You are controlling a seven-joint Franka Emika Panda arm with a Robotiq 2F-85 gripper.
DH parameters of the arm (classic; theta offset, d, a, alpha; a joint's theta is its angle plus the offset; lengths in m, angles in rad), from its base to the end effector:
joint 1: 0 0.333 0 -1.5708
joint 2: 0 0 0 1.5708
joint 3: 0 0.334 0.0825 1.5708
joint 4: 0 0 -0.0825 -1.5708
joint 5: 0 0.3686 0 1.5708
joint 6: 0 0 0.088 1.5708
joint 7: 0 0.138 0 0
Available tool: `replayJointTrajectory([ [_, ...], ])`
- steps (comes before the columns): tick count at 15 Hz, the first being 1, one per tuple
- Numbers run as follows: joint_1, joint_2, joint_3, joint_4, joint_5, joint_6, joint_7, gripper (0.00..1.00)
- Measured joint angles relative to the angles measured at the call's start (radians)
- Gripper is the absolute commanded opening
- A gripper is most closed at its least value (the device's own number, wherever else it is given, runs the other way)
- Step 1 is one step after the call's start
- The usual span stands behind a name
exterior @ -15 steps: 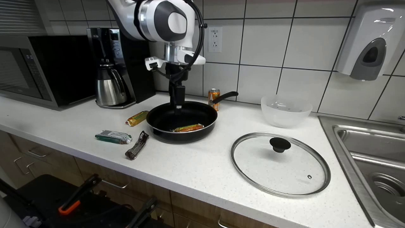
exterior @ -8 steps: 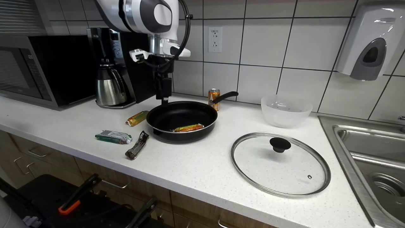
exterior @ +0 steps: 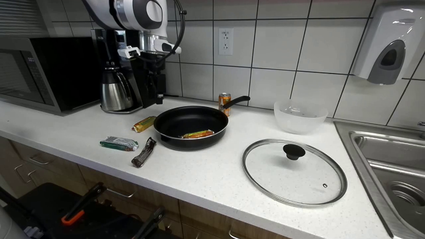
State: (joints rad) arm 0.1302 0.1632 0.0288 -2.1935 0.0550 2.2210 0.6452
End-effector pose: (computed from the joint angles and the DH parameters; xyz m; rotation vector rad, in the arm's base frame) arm 0.5160 0.0859 0.2982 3.0170 -0.8067 -0.2235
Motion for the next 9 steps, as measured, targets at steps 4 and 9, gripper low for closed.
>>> replayJointTrajectory([
  [4,0.035,0.062,0.017,0.065,-0.025,-0.004,0.0,1.0],
  [9,0.073,0.157,0.021,0.155,-0.033,-0.004,0.0,1.0],
])
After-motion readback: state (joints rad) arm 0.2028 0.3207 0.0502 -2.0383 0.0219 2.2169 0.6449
